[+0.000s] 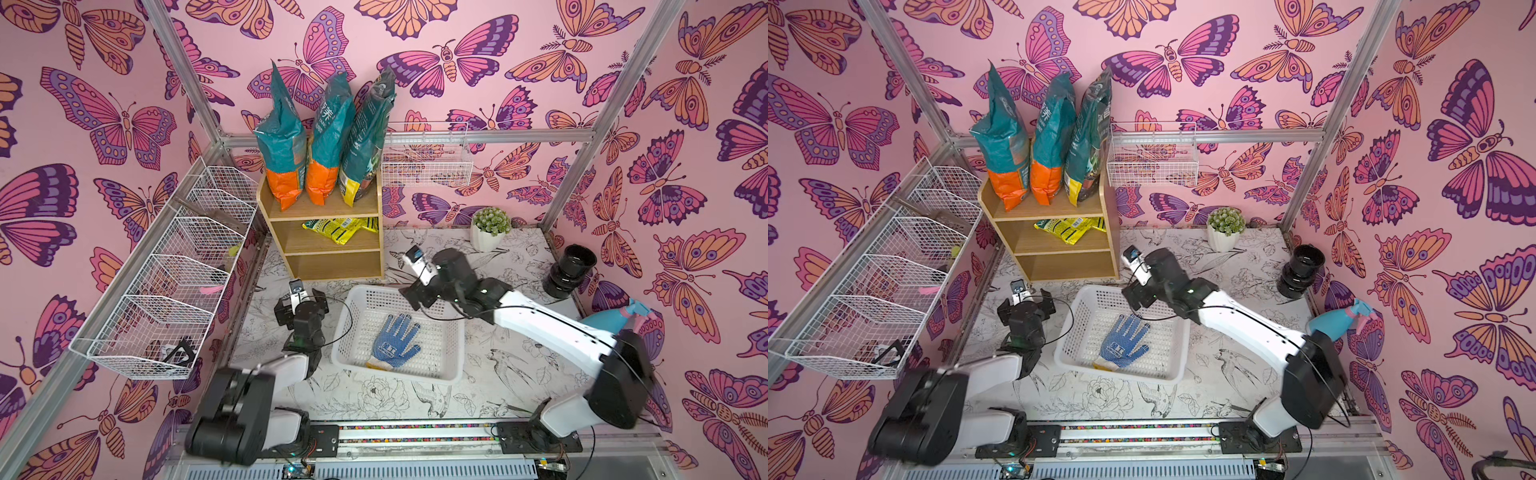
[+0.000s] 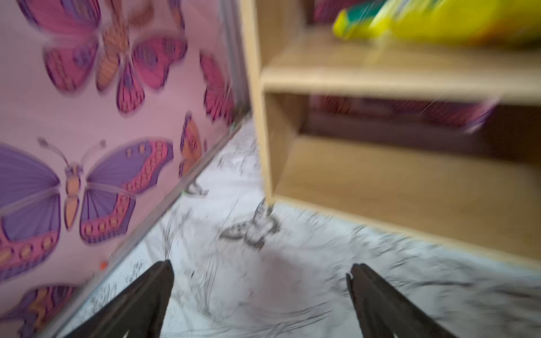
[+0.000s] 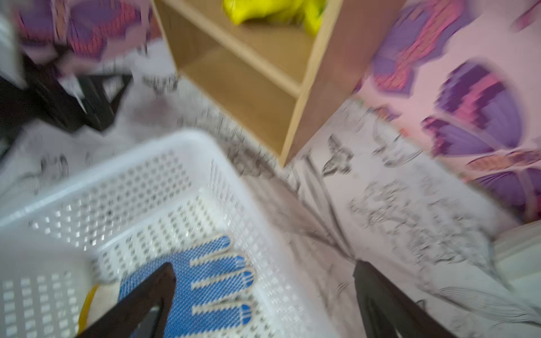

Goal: Take down the fertilizer bag from the shelf
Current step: Pick up the distractor from the storage box.

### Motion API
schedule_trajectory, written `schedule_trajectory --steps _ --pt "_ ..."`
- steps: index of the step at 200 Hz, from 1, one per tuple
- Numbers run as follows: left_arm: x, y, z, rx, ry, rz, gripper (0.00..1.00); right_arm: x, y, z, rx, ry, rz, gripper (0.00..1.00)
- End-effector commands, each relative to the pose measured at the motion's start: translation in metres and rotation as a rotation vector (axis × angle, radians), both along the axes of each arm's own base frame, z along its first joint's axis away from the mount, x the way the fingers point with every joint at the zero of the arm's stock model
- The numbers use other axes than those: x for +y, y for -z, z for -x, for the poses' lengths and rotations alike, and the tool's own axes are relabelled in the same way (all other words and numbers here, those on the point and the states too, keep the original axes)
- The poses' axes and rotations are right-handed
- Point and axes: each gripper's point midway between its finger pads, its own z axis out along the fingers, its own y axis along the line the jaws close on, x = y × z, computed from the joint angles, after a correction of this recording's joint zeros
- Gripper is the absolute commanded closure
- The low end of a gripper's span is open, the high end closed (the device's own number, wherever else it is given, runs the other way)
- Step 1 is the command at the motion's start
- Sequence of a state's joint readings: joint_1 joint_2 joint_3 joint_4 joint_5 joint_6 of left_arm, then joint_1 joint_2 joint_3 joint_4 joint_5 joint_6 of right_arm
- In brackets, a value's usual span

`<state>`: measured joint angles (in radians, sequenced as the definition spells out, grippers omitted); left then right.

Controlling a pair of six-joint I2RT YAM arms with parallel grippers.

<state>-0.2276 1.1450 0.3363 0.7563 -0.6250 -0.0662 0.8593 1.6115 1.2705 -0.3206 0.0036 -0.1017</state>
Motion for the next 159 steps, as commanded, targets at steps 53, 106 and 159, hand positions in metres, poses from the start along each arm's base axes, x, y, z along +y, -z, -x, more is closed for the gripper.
schedule_trajectory --steps 53,106,159 --pt "0.046 -0.009 0.031 -0.163 -0.213 0.185 0.0 -0.007 0.127 0.048 0.404 -0.055 0.417 0.05" --pt "0.05 -0.001 0.028 -0.136 -0.217 0.208 0.0 -0.004 0.161 0.051 0.49 -0.085 0.506 0.53" --pt "0.045 0.006 0.018 -0.131 -0.178 0.209 0.0 0.009 0.129 0.056 0.48 -0.122 0.392 0.95"
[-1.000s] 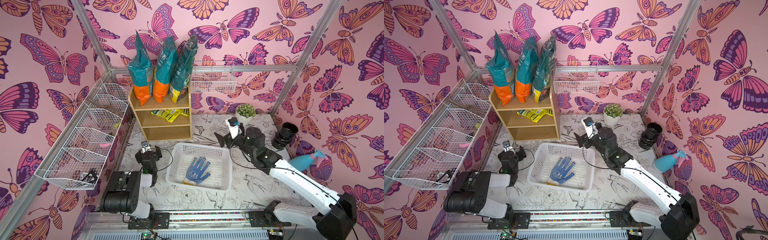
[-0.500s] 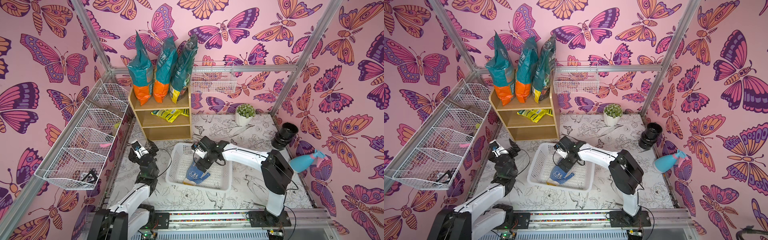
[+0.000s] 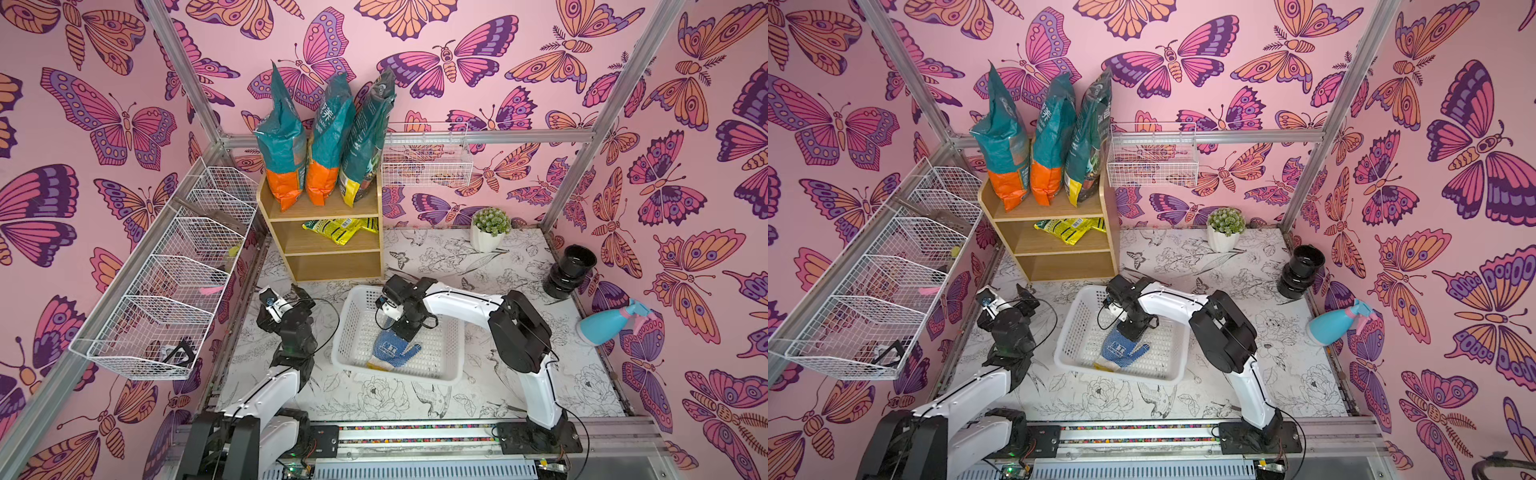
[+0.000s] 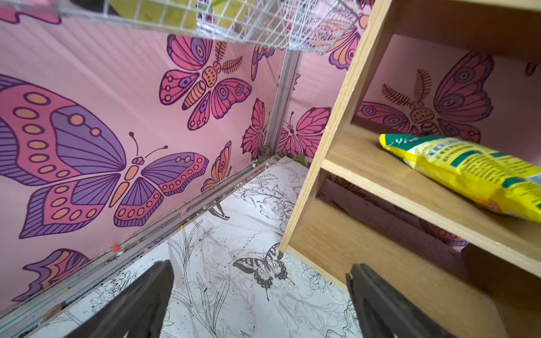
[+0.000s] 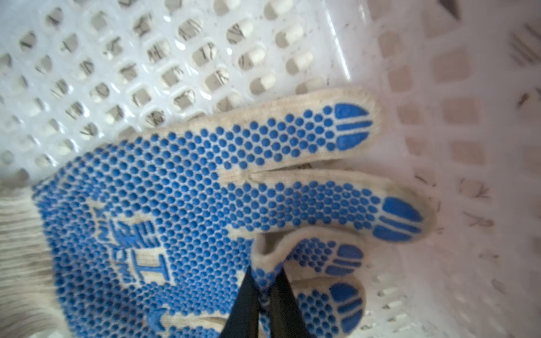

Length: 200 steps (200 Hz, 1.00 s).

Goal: Take down the fertilizer bag from the shelf
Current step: Pick up the distractor from the storage box, then place the distractor at the center of the board.

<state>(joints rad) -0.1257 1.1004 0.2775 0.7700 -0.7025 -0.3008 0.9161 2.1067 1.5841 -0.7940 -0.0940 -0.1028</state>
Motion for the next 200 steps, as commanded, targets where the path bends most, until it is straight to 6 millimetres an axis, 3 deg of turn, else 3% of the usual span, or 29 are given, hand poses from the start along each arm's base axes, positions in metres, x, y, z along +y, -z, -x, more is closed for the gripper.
schedule_trajectory --steps 1,9,36,58,63,74,99,110,124,140,152,178,200 --pt "-0.003 -0.002 -0.005 -0.024 0.024 0.011 0.0 0.002 -0.029 0.008 0.001 -0.003 -0.067 0.95" --pt "-0.004 -0.001 -0.006 -0.023 0.028 0.011 0.0 0.002 -0.042 0.006 -0.026 0.008 -0.099 1.0" --pt "-0.002 -0.001 -0.002 -0.032 0.02 0.027 0.0 -0.005 -0.113 0.0 -0.175 0.06 -0.23 1.0" --pt "-0.007 -0.002 -0.002 -0.022 0.051 0.036 0.0 -0.038 -0.174 -0.028 -0.38 0.228 -0.334 1.0" --pt "-0.006 -0.002 -0.001 -0.013 0.047 0.032 0.0 -0.055 -0.196 -0.037 -0.43 0.295 -0.383 1.0" --pt "0.0 -0.003 0.003 -0.021 0.003 0.037 0.0 -0.096 -0.22 -0.058 -0.487 0.463 -0.455 1.0" --pt "0.01 0.0 0.011 -0.036 -0.065 0.046 0.0 -0.228 -0.256 -0.089 -0.641 0.9 -0.62 1.0" --pt "0.01 0.001 0.01 -0.035 -0.066 0.049 0.0 -0.29 -0.26 -0.089 -0.773 1.086 -0.643 1.0" --pt "0.009 0.002 0.006 -0.015 -0.059 0.045 0.0 -0.369 -0.254 -0.072 -0.935 1.317 -0.556 1.0" --pt "0.008 0.006 -0.002 0.015 -0.063 0.05 0.0 -0.434 -0.236 -0.049 -1.03 1.528 -0.419 1.0" --pt "0.009 0.0 -0.011 0.017 -0.079 0.058 0.0 -0.46 -0.22 -0.04 -1.019 1.635 -0.383 1.0" --pt "0.007 0.003 -0.018 0.028 -0.081 0.063 0.0 -0.494 -0.183 -0.024 -1.003 1.801 -0.219 1.0" --pt "0.001 -0.008 -0.014 -0.003 -0.021 0.061 0.0 -0.511 -0.163 -0.013 -1.003 1.891 -0.139 1.0"
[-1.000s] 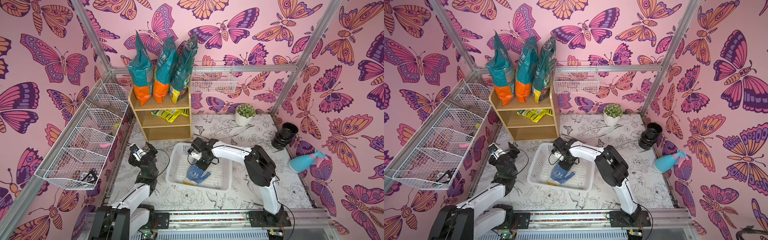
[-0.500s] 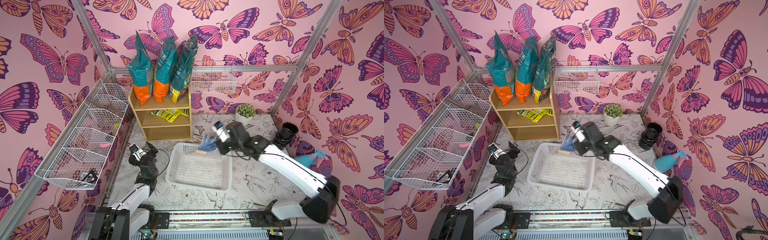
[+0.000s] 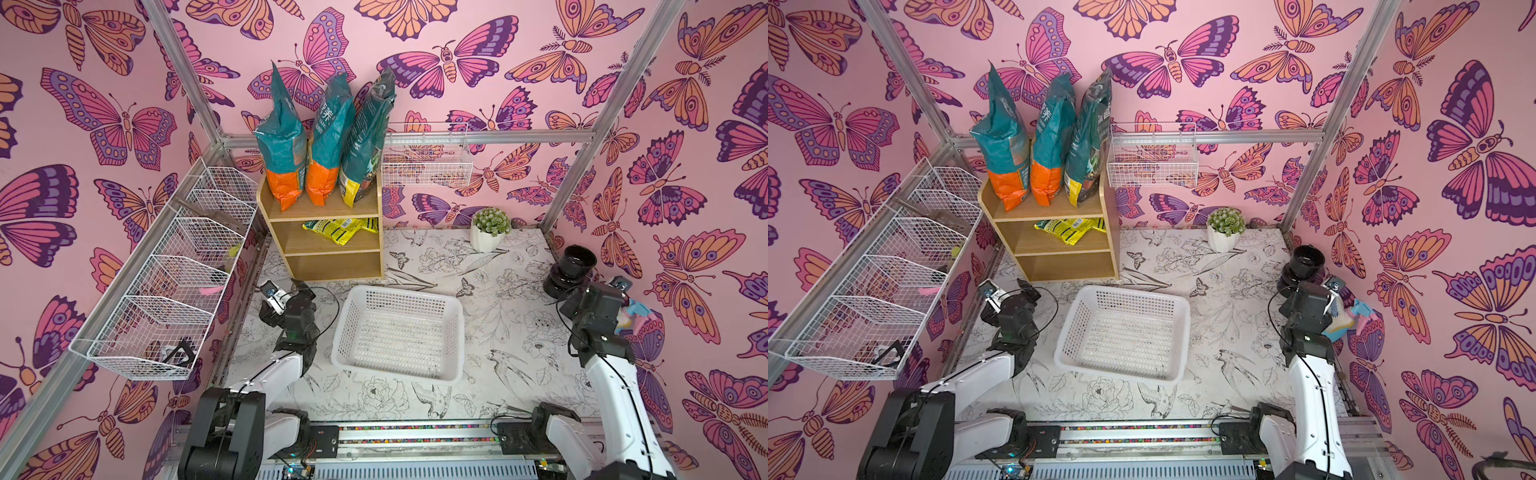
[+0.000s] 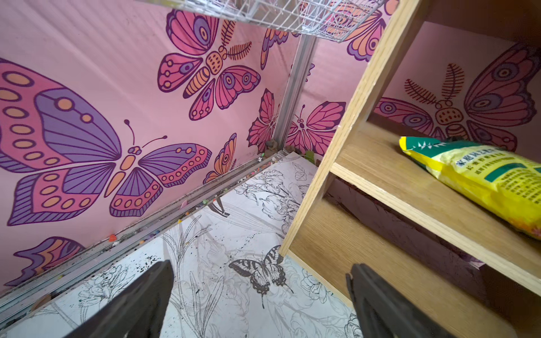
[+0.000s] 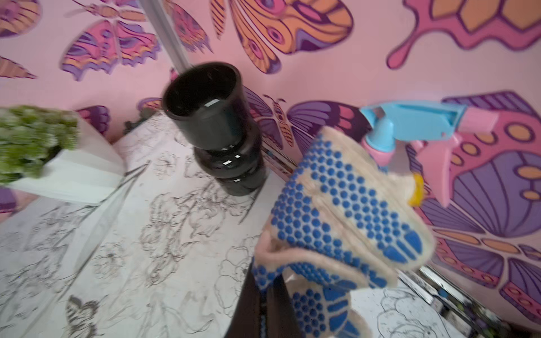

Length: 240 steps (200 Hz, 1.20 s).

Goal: Take down the fertilizer bag from the shelf
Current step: Place the distractor at the center of the board, then pick up the fertilizer bag from the shelf.

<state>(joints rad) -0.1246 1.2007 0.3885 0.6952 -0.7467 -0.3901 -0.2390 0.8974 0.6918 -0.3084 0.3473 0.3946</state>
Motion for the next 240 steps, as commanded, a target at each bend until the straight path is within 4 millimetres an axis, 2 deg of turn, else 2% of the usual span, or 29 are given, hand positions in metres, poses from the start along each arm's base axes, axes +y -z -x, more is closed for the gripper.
schedule_trajectory --steps 1,8,11,14,21,31,52,67,76,91,106,109,111,115,130,147,164,175,185,214,226,240 --pt "-0.003 -0.008 0.006 -0.02 0.036 0.004 0.0 -0.026 0.004 0.013 -0.022 0.169 0.02 1.0" --pt "-0.002 -0.009 0.013 -0.045 0.032 0.021 0.0 -0.028 0.006 0.015 -0.024 0.182 0.018 0.96" --pt "-0.002 -0.014 0.015 -0.066 0.037 0.025 0.0 -0.028 0.007 0.015 -0.026 0.183 0.016 0.9" --pt "-0.002 -0.005 0.021 -0.053 0.041 0.024 0.0 -0.028 0.006 0.014 -0.031 0.181 0.015 0.83" --pt "-0.002 -0.006 0.027 -0.077 0.05 0.021 0.0 -0.026 0.006 0.012 -0.043 0.166 0.008 0.73" --pt "-0.003 -0.014 0.032 -0.128 0.067 0.008 0.0 -0.021 0.006 0.007 -0.054 0.132 -0.005 0.72" --pt "0.001 -0.011 0.038 -0.158 0.041 0.038 0.0 -0.015 0.007 -0.001 -0.042 0.086 -0.031 0.71" --pt "0.001 -0.009 0.035 -0.145 0.036 0.05 0.0 -0.007 0.009 -0.009 -0.037 0.03 -0.064 0.51" --pt "-0.001 -0.007 0.032 -0.123 0.041 0.05 0.0 0.0 0.01 -0.015 -0.036 -0.012 -0.088 0.32" --pt "-0.001 -0.003 0.026 -0.073 0.037 0.061 0.0 0.018 0.004 -0.026 -0.075 -0.105 -0.159 0.23" --pt "-0.005 0.001 0.02 -0.028 0.058 0.065 0.0 0.061 -0.015 -0.047 -0.165 -0.279 -0.24 0.11" --pt "-0.006 0.005 0.02 -0.012 0.064 0.065 0.0 0.073 -0.019 -0.051 -0.167 -0.318 -0.239 0.09" --pt "-0.007 -0.004 0.015 -0.029 0.069 0.068 0.0 0.083 -0.022 -0.054 -0.166 -0.35 -0.233 0.08" --pt "-0.008 -0.007 0.01 -0.024 0.079 0.068 0.0 0.102 -0.027 -0.058 -0.156 -0.413 -0.207 0.07" --pt "-0.013 -0.008 -0.001 0.058 0.096 0.088 0.0 0.173 -0.043 -0.068 -0.091 -0.578 -0.023 0.03" --pt "-0.021 -0.024 -0.009 0.135 0.131 0.14 0.0 0.251 -0.055 -0.076 -0.063 -0.735 0.084 0.02" --pt "-0.042 -0.045 -0.015 0.119 0.258 0.188 0.07 0.306 -0.053 -0.082 -0.066 -0.884 -0.028 0.06" --pt "-0.054 -0.054 -0.014 0.074 0.327 0.236 0.15 0.327 -0.053 -0.086 -0.126 -0.934 -0.134 0.1" --pt "-0.062 -0.061 -0.013 0.041 0.367 0.274 0.19 0.346 -0.055 -0.086 -0.195 -1.002 -0.216 0.12" --pt "-0.073 -0.076 -0.013 -0.003 0.426 0.344 0.14 0.38 -0.065 -0.089 -0.298 -1.107 -0.282 0.12" --pt "-0.075 -0.081 -0.012 -0.018 0.431 0.376 0.13 0.394 -0.082 -0.097 -0.332 -1.153 -0.26 0.11" --pt "-0.078 -0.082 -0.01 -0.034 0.441 0.42 0.1 0.407 -0.115 -0.115 -0.383 -1.179 -0.201 0.08"
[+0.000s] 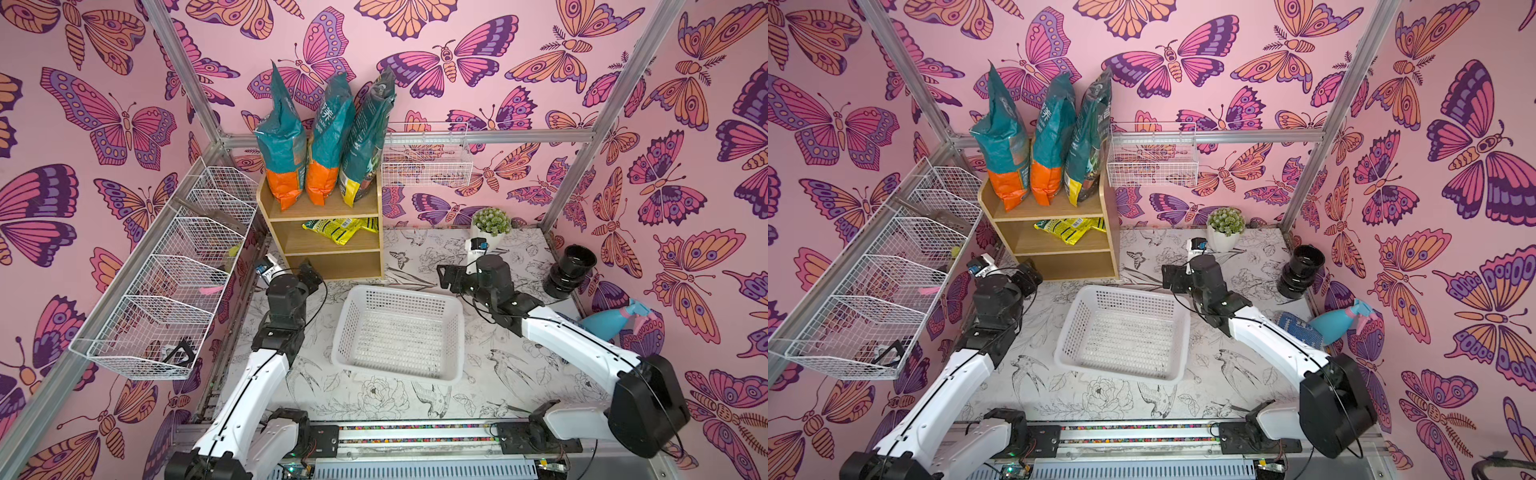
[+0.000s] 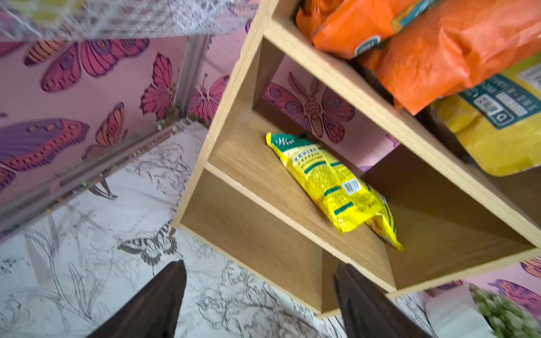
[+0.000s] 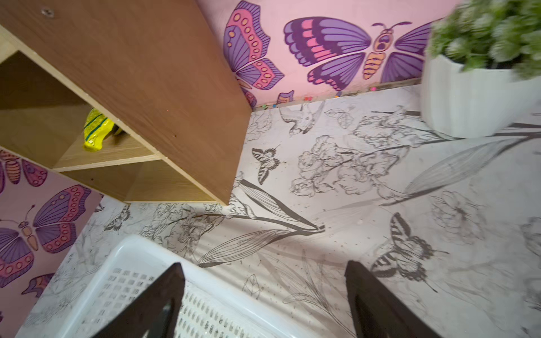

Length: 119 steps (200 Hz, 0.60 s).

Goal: Take down the fertilizer bag from the shelf
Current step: Pick up the fertilizer bag from the shelf.

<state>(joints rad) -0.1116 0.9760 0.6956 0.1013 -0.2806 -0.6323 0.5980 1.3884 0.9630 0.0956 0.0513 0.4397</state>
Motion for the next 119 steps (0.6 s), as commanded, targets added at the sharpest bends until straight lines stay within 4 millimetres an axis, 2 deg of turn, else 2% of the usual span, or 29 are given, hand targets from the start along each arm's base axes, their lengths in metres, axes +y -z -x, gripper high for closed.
schedule_trajectory --steps 1,18,21,37,53,61,72,85,102,119 --pt "-0.012 -0.005 0.004 -0.001 0.056 0.104 0.1 0.037 -0.086 -0.023 -0.208 -0.094 -0.08 0.08" --pt "-0.02 0.011 0.005 0.021 0.101 0.114 0.05 0.044 -0.138 -0.049 -0.292 -0.071 -0.013 0.07" --pt "-0.02 0.015 0.006 0.028 0.1 0.113 0.05 0.048 -0.139 -0.057 -0.291 -0.068 0.01 0.07" --pt "-0.017 0.034 0.008 0.071 0.089 0.072 0.03 0.057 -0.178 -0.079 -0.339 -0.058 0.072 0.06" --pt "-0.011 0.045 0.013 0.089 0.068 0.036 0.04 0.064 -0.206 -0.094 -0.386 -0.052 0.111 0.06" --pt "-0.011 0.041 0.012 0.076 0.072 0.019 0.07 0.065 -0.211 -0.1 -0.393 -0.043 0.129 0.06" --pt "-0.018 0.026 0.009 0.034 0.112 0.001 0.09 0.061 -0.21 -0.105 -0.393 -0.018 0.155 0.06" --pt "-0.033 -0.004 0.002 -0.029 0.175 -0.02 0.11 0.054 -0.204 -0.108 -0.406 0.029 0.145 0.06" --pt "-0.067 -0.051 -0.011 -0.099 0.274 -0.129 0.09 0.054 -0.206 -0.1 -0.497 0.007 0.097 0.06" --pt "-0.094 -0.096 -0.032 -0.164 0.321 -0.19 0.09 0.047 -0.2 -0.09 -0.481 0.007 0.096 0.06"
